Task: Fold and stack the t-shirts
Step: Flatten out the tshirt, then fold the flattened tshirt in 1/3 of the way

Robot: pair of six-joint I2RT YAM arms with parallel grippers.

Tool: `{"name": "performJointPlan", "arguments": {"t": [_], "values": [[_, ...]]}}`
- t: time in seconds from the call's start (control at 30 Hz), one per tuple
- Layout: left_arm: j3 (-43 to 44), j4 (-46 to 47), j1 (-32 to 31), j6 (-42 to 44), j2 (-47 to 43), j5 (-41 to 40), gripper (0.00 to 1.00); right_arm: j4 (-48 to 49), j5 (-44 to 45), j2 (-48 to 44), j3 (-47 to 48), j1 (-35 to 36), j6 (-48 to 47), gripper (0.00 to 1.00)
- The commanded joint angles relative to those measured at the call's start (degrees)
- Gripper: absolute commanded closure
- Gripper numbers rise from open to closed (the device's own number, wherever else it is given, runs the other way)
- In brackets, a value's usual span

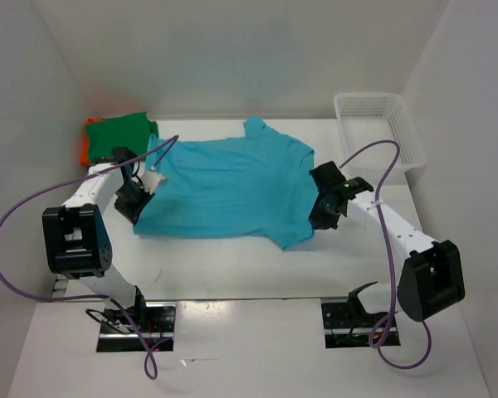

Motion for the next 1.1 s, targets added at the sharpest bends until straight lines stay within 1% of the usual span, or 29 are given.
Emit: {"name": "performJointPlan", "arguments": {"t": [0.0, 0.17, 0.33, 0.4, 0.47, 0.5, 0.57, 0.6, 0.63, 0.73, 0.83, 1.07], "values": [[-4.95, -0.15, -0.08, 1.91, -1.63, -2.44, 1.0, 5.79, -3.6, -4.79, -2.99, 1.37, 4.57, 1.0], [-8.47, -0.15, -0.08, 1.91, -1.62, -2.44, 1.0, 5.26, -5.53, -5.5, -5.9, 1.38, 4.58, 1.0], [-8.48, -4.71, -0.08, 1.38, -5.75, -3.06, 0.98, 3.5, -4.48, -7.17, -5.21, 1.38, 4.58, 1.0], [-5.59, -4.72, -0.08, 1.38, -6.28, -3.75, 0.97, 3.5, -3.69, -6.21, -3.54, 1.38, 3.87, 1.0], [-2.08, -4.72, -0.08, 0.85, -5.15, -4.55, 0.97, 3.5, -2.89, -4.45, -0.64, -0.98, 0.81, 1.0], [2.47, -3.85, -0.6, -0.19, -4.18, -4.55, 0.97, 4.02, -2.89, -2.01, 0.59, -1.95, -0.25, 1.0], [7.32, -2.96, -1.22, -0.73, -0.84, -5.34, 0.97, 5.69, -2.89, 0.56, 4.89, -3.71, -3.5, 1.0], [11.44, -1.39, -1.92, -1.43, 0.39, -5.34, 0.97, 6.39, -2.89, 3.79, 6.12, -3.72, -4.64, 1.0], [13.22, -1.38, -2.45, -2.3, 3.1, -5.34, 0.97, 6.92, -2.89, 5.73, 8.83, -4.41, -5.78, 1.0], [19.1, -0.77, -4.13, -2.93, 8.72, -6.48, 0.97, 7.98, -3.6, 13.3, 13.15, -5.12, -9.48, 1.0], [21.75, -0.76, -4.74, -3.54, 12.78, -7.09, 0.97, 9.03, -3.6, 18.21, 15.97, -5.73, -11.5, 1.0], [23.51, 3.18, -5.27, -4.07, 16.4, -12.28, 0.97, 10.7, -2.28, 24.82, 23.18, -7.41, -15.9, 1.0]]}}
